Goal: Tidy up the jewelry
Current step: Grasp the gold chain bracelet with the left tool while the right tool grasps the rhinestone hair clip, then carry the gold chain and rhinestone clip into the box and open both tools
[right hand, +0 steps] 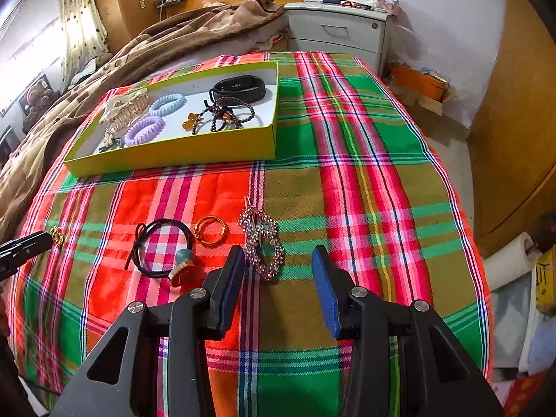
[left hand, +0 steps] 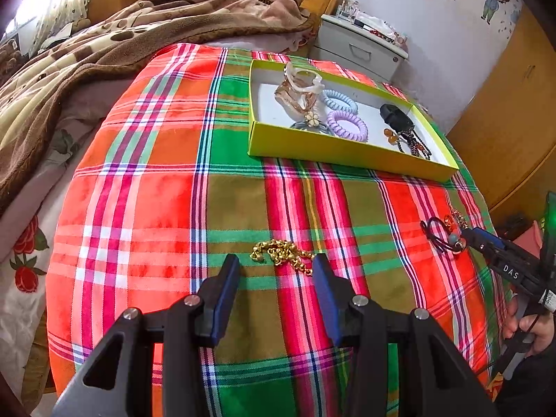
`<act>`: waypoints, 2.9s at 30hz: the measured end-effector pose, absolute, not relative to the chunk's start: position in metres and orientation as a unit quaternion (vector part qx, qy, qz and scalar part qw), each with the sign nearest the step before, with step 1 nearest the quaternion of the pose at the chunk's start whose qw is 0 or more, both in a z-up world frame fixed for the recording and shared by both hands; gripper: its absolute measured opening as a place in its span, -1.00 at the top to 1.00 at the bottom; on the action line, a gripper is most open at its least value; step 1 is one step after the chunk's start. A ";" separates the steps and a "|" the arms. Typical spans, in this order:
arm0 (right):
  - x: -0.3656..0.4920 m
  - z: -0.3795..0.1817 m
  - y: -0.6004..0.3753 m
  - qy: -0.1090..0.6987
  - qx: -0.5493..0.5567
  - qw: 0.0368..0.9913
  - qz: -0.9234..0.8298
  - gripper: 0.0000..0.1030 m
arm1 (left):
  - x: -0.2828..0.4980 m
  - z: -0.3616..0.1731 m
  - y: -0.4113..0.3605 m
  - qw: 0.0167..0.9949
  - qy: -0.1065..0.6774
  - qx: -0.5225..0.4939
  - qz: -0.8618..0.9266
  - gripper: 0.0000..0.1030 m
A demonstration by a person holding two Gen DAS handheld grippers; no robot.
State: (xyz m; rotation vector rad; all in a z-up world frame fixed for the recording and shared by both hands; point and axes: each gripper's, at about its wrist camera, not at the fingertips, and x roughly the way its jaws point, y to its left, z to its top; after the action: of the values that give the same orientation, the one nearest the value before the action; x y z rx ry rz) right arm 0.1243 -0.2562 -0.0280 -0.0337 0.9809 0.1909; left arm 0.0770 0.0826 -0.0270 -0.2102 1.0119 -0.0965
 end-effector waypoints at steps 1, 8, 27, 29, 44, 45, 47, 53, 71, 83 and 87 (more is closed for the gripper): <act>0.125 -0.028 -0.255 0.470 -0.020 0.877 0.096 0.20 | 0.077 -0.027 0.082 0.869 0.483 -0.097 -0.045 0.12; 0.136 -0.029 -0.249 0.465 -0.028 0.878 0.107 0.20 | 0.078 -0.028 0.072 0.871 0.486 -0.060 -0.035 0.10; 0.134 -0.029 -0.257 0.443 -0.027 0.890 0.109 0.69 | 0.083 -0.028 0.065 0.877 0.478 -0.038 -0.012 0.07; 0.134 -0.029 -0.260 0.442 -0.023 0.890 0.107 0.69 | 0.085 -0.028 0.063 0.878 0.478 -0.034 -0.014 0.06; 0.131 -0.024 -0.271 0.432 -0.009 0.896 0.102 0.69 | 0.088 -0.032 0.043 0.880 0.474 0.008 -0.020 0.06; 0.131 -0.024 -0.271 0.432 -0.009 0.896 0.102 0.69 | 0.088 -0.032 0.043 0.881 0.473 0.007 -0.019 0.06; 0.130 -0.024 -0.271 0.431 -0.007 0.896 0.103 0.69 | 0.087 -0.032 0.043 0.882 0.471 0.008 -0.017 0.09; 0.130 -0.024 -0.271 0.431 -0.004 0.896 0.104 0.69 | 0.086 -0.031 0.042 0.883 0.469 0.009 -0.019 0.66; 0.129 -0.021 -0.272 0.427 -0.007 0.898 0.104 0.69 | 0.083 -0.027 0.040 0.887 0.462 0.008 -0.016 0.90; 0.126 -0.011 -0.269 0.420 -0.009 0.901 0.105 0.69 | 0.080 -0.014 0.042 0.894 0.447 0.002 -0.020 0.90; 0.126 -0.005 -0.267 0.414 -0.012 0.904 0.107 0.69 | 0.080 -0.004 0.043 0.899 0.437 -0.005 -0.028 0.90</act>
State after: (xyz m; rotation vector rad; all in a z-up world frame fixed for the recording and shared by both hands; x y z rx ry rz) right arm 0.1257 -0.2670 -0.0048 -0.0256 0.8548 0.2218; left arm 0.0798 0.0427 -0.0044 -0.0110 0.9051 -0.0585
